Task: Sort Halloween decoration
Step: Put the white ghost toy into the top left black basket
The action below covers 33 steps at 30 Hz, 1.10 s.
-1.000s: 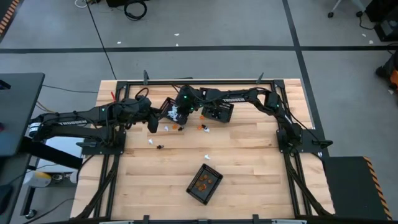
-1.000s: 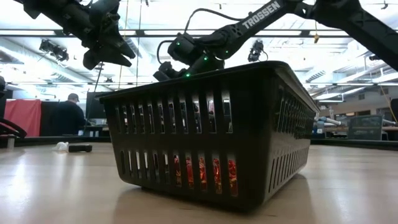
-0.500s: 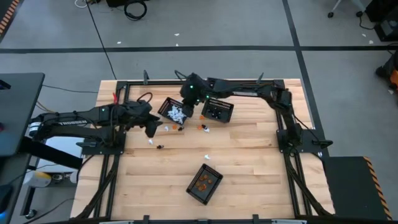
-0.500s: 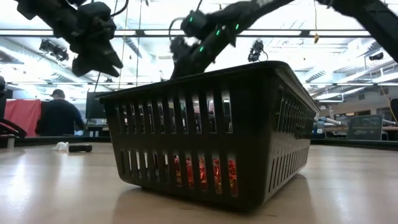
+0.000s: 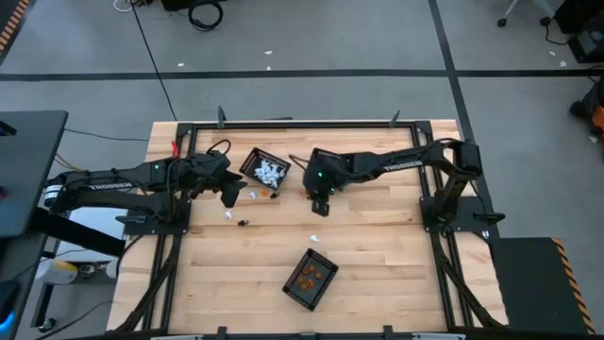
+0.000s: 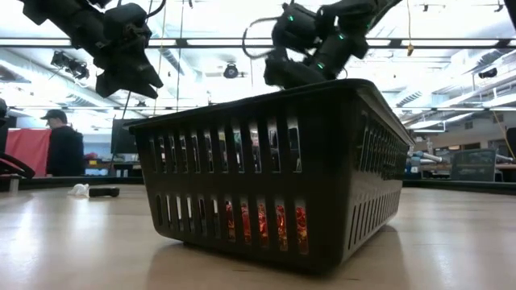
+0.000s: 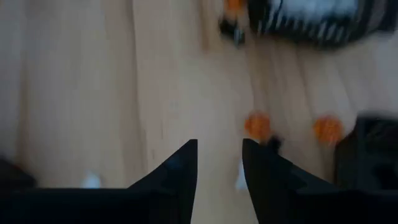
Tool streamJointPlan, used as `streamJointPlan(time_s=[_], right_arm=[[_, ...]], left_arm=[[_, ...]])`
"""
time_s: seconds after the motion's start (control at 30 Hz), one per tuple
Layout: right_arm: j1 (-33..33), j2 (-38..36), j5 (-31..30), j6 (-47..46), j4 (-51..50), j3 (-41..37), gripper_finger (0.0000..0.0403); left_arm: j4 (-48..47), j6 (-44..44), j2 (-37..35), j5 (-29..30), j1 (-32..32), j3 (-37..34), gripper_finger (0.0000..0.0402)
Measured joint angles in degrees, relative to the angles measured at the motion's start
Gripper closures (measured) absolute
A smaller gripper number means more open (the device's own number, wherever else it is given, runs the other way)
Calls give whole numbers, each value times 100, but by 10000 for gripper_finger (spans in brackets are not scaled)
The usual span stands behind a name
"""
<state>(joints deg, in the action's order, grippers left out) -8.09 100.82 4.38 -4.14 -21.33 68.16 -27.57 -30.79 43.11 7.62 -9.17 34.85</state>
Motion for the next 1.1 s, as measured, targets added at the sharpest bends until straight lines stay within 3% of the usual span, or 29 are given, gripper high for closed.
streamJointPlan(time_s=[0.57,1.1], right_arm=[[-65,592,-209,500,-380,-134,196],[-126,1026,-232,846,65,-126,199]], left_arm=[[17,4,0,30,2,0,241],[-3,-26,2,32,0,0,241]])
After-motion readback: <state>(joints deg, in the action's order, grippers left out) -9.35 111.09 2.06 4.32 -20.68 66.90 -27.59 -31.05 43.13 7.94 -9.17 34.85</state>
